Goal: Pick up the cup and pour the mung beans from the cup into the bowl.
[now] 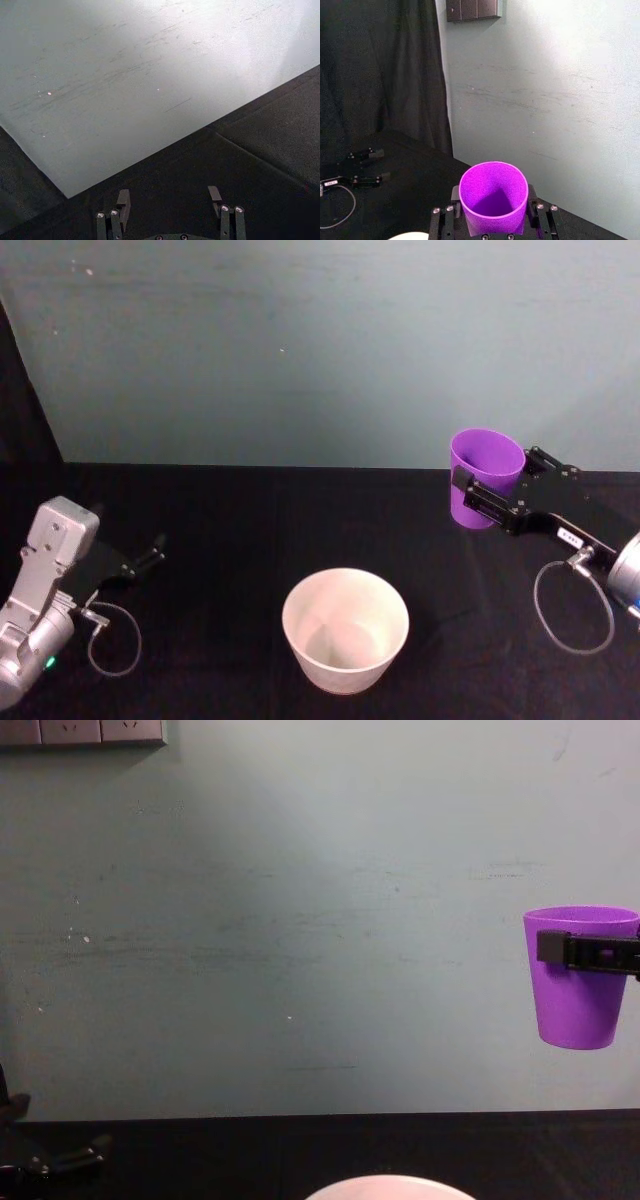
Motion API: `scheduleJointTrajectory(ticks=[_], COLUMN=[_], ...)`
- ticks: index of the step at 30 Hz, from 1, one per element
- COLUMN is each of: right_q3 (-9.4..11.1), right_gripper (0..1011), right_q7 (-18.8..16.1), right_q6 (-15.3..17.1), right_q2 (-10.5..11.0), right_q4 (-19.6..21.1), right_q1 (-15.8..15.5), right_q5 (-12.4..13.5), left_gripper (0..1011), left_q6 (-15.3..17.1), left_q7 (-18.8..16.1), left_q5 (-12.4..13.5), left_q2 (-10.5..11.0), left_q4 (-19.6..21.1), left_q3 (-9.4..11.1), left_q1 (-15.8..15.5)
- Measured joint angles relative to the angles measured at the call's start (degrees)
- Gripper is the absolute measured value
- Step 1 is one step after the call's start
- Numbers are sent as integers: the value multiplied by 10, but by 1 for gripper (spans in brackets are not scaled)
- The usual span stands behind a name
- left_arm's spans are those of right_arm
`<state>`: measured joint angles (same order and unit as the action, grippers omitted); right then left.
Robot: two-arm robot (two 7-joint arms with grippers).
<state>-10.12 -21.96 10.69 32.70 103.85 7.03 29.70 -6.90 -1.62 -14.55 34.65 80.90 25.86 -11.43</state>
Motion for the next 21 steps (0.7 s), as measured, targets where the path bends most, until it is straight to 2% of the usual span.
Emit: scheduleJointTrajectory(ticks=[13,21], right_q3=[-1,-9], right_gripper=[744,744], right_q7=[0,-5], right_q6=[-2,-35], right_q2=[3,18], right_q4=[0,-2], right_q1=[0,-14], right_q5=[0,-8], left_gripper=[1003,1003], left_q6=[0,0], left_q7=[0,0], left_q5=[0,0], left_q2=[0,0], left_q4=[0,0], left_q3=[0,0], left_q1=[0,0])
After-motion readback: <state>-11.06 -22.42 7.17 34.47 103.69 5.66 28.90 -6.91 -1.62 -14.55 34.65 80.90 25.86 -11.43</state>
